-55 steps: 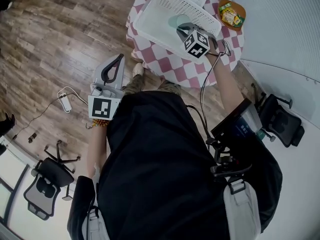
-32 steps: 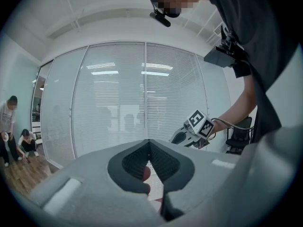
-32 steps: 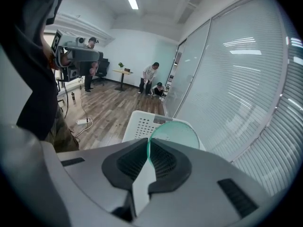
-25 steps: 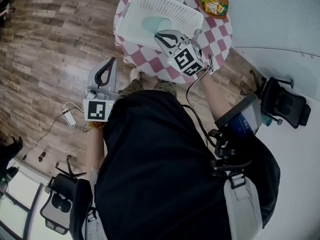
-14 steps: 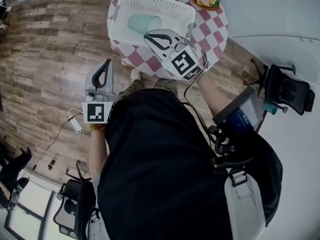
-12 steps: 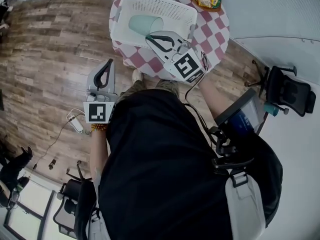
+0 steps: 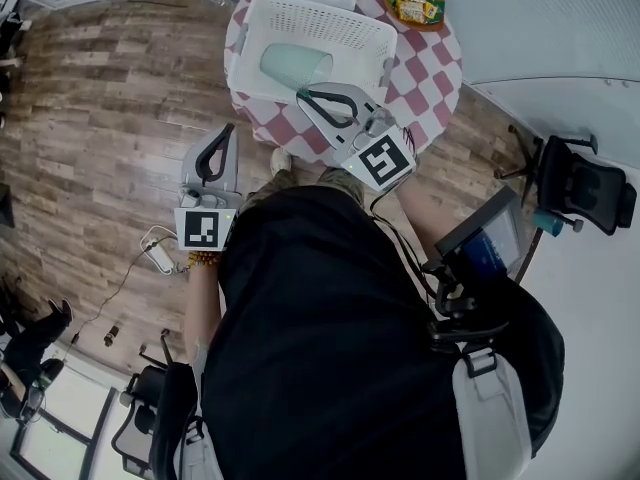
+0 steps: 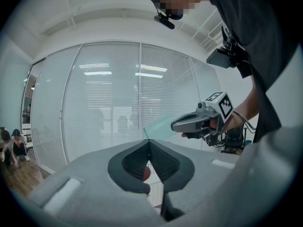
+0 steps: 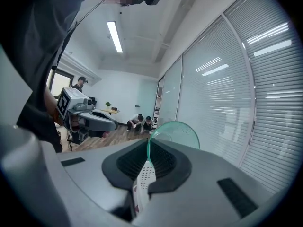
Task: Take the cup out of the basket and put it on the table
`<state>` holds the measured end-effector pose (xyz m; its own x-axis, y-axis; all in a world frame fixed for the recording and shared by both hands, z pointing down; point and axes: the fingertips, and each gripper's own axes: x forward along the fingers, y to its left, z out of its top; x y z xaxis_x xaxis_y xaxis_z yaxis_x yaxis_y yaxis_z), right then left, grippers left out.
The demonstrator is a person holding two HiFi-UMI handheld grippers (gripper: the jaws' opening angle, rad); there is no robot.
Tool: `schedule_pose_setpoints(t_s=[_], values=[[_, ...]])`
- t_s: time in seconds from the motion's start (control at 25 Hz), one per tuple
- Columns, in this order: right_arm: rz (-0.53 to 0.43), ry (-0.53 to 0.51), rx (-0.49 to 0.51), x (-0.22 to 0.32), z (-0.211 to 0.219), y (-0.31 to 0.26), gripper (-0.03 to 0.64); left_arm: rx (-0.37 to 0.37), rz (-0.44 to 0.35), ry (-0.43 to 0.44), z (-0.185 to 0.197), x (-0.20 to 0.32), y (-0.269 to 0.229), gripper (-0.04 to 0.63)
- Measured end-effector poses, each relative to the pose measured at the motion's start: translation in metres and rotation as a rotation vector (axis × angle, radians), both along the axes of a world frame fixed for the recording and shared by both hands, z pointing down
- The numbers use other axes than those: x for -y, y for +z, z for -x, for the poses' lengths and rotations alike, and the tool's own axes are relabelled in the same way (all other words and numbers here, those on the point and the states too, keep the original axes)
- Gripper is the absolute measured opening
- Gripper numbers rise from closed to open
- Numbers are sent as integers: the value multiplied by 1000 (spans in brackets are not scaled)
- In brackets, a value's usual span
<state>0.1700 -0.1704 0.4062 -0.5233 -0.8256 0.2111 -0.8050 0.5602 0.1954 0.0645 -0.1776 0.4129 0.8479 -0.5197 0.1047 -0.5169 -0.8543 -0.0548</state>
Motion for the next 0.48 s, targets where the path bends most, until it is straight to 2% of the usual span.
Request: schedule_pose_setpoints(t_s=[0.28,0.48], values=[[9,29,41,-13,9,-2,25,-10,36,3,3,-2,2,-2],[-37,11,61,-19,16,-9,25,-8,1,25,-2,-1,-4,-2]])
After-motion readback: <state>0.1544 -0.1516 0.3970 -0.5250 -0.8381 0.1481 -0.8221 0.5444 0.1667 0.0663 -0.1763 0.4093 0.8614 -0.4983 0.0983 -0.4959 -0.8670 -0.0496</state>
